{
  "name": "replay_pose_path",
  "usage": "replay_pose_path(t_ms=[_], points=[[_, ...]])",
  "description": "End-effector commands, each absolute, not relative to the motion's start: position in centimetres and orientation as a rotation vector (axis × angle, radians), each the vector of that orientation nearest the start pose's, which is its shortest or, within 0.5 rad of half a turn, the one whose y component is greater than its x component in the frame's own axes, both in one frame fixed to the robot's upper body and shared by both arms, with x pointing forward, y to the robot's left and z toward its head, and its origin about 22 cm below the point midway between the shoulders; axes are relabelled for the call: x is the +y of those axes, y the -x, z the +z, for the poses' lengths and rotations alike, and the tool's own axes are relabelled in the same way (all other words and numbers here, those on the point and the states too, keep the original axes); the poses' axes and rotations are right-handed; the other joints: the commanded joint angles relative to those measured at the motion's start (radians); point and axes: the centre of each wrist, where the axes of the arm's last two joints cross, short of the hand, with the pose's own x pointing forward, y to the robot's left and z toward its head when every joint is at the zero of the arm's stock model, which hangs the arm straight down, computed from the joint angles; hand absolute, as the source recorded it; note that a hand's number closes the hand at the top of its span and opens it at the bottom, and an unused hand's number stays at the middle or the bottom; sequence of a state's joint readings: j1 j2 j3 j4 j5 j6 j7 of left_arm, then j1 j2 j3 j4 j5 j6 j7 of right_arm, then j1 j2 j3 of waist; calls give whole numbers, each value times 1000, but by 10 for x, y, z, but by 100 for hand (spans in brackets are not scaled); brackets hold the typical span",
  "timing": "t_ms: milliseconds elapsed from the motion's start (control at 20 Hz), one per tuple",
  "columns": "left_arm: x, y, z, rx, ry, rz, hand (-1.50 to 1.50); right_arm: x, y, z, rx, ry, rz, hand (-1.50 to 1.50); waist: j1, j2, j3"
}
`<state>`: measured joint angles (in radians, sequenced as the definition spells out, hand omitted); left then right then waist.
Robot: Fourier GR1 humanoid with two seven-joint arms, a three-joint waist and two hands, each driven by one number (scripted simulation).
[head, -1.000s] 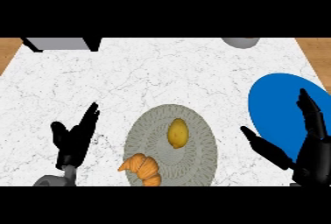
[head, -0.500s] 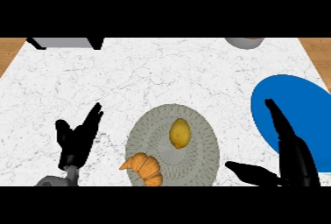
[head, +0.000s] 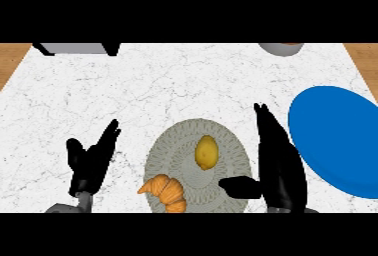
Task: Pick the lemon from the placemat and place it in the plate
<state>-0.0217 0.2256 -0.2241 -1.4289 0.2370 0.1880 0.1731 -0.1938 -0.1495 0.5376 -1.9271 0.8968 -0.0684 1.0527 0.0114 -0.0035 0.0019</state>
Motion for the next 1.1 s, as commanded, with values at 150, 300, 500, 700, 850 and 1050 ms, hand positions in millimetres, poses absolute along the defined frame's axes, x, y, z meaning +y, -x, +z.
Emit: replay_pose_path(t_ms=[150, 300, 500, 700, 850, 1050], points=[[246, -239, -34, -1200, -3, -7, 0, -76, -235, 103, -1070, 826, 590, -150, -4, 5, -3], [250, -242, -25, -1181, -7, -14, 0, -83, -248, 95, -1056, 769, 596, -150, -5, 5, -2], [237, -246, -18, -1186, -2, -28, 0, -71, -243, 88, -1058, 740, 597, -150, -7, 4, -2], [235, -232, -45, -1199, -16, -15, 0, -67, -245, 65, -1067, 765, 611, -150, -8, 4, -2], [254, -235, -42, -1175, -9, -16, 0, -44, -238, 66, -1025, 834, 612, -150, -4, 5, -2], [237, -233, -39, -1195, -13, -10, 0, -54, -260, 57, -949, 878, 631, -150, -4, 4, -2]])
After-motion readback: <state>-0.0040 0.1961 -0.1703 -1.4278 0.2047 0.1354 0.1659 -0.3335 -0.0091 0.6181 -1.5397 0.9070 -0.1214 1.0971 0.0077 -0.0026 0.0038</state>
